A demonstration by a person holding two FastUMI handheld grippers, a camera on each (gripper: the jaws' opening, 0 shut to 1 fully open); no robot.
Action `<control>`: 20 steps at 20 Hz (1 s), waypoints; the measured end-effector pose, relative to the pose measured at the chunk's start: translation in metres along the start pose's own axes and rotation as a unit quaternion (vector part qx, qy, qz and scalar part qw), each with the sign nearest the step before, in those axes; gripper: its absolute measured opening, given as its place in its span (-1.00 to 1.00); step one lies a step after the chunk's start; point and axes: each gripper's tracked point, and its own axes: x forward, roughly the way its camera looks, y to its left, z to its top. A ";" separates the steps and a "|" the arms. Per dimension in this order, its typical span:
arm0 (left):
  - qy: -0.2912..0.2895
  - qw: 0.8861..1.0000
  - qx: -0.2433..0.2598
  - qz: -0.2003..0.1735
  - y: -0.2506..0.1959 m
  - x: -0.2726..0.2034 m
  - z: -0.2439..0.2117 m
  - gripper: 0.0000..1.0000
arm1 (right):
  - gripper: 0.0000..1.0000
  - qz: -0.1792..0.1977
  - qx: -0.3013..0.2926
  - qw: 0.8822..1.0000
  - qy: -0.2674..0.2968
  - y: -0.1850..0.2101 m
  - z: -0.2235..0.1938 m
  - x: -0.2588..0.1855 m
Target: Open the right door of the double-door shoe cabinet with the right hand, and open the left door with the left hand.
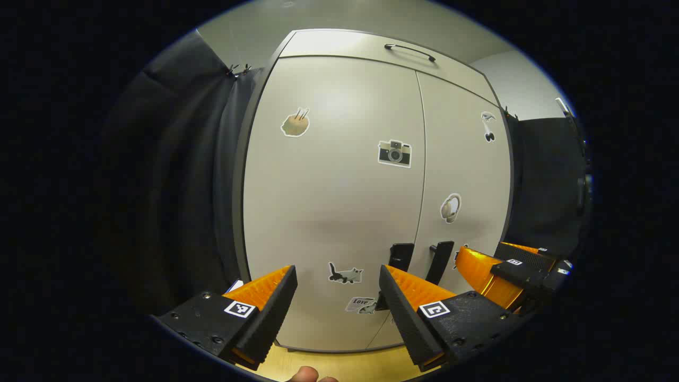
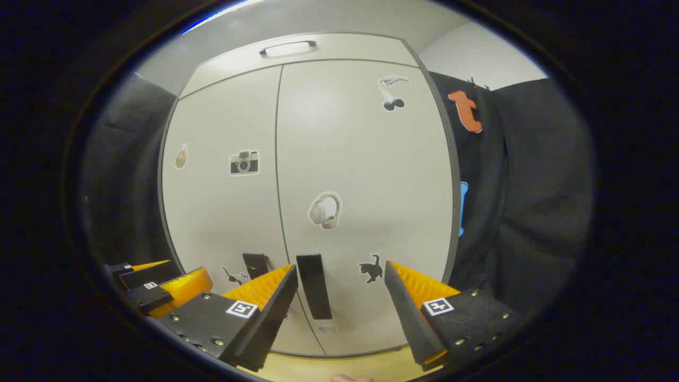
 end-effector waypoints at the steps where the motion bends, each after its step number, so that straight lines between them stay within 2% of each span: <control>1: 0.002 1.000 0.000 0.003 0.003 0.001 -0.001 0.93 | 0.96 0.003 0.001 1.000 0.002 0.003 -0.001 0.003; 11: 0.008 1.000 -0.001 0.030 0.042 -0.002 -0.006 0.94 | 0.96 0.031 -0.009 0.999 0.025 0.043 -0.025 0.022; 18: 0.020 0.998 -0.003 0.053 0.069 -0.016 -0.015 0.93 | 0.96 -0.007 -0.038 0.999 0.027 0.028 -0.037 0.048; 19: 0.021 0.998 -0.003 0.055 0.073 -0.017 -0.015 0.93 | 0.94 -0.011 -0.039 0.999 0.027 0.026 -0.038 0.051; 20: 0.022 0.998 -0.004 0.057 0.075 -0.019 -0.016 0.94 | 0.79 -0.013 -0.039 0.999 0.027 0.025 -0.038 0.054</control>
